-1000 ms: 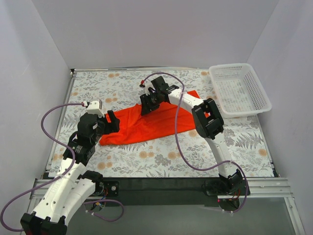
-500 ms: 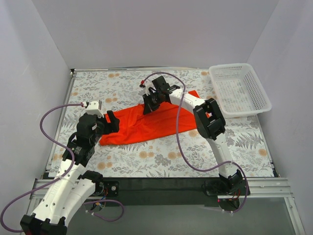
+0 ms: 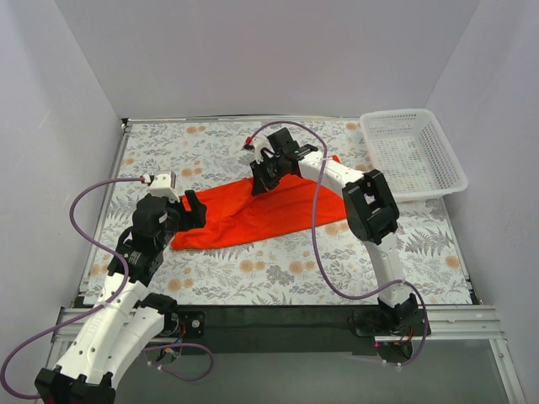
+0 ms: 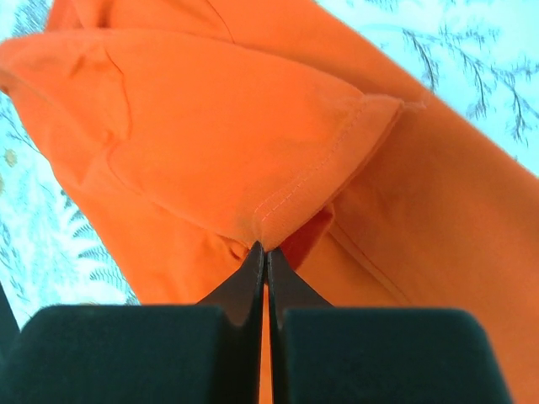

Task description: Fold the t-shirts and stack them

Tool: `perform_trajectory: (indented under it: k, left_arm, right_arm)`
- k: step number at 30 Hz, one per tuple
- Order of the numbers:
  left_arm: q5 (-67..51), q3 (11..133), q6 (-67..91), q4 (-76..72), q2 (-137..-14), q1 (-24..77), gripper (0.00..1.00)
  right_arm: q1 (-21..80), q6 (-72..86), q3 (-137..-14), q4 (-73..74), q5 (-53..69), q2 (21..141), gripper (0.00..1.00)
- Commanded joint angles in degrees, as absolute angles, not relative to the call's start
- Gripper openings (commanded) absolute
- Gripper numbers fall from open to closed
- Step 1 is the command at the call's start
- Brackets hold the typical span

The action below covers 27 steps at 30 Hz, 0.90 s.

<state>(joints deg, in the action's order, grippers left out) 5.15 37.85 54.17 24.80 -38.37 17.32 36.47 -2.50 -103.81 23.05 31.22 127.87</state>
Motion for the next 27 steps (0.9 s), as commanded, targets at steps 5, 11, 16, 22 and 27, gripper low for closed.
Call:
perform_trajectory:
  k: [5, 11, 16, 22, 27]
  left_arm:
    - [4.3, 37.5, 52.9, 23.6, -38.9, 17.0, 0.68]
    - [3.7, 37.8, 52.4, 23.3, -41.2, 17.0, 0.68]
    - [3.4, 38.0, 52.6, 23.0, -42.7, 17.0, 0.68]
    - [2.8, 38.9, 64.0, 24.6, -43.9, 17.0, 0.68]
    - [3.3, 36.7, 80.9, 24.4, -44.5, 17.0, 0.65]
  right_arm:
    - [34.5, -5.0, -100.9, 24.4, 29.7, 127.8, 0.06]
    - [33.8, -5.6, -100.6, 24.7, 28.1, 128.3, 0.25]
    - [32.6, -10.0, -100.2, 25.3, 26.3, 124.3, 0.41]
    - [31.9, -23.0, -94.5, 25.1, 49.1, 116.1, 0.44]
    - [34.2, -16.6, -97.7, 22.9, 62.1, 122.4, 0.32]
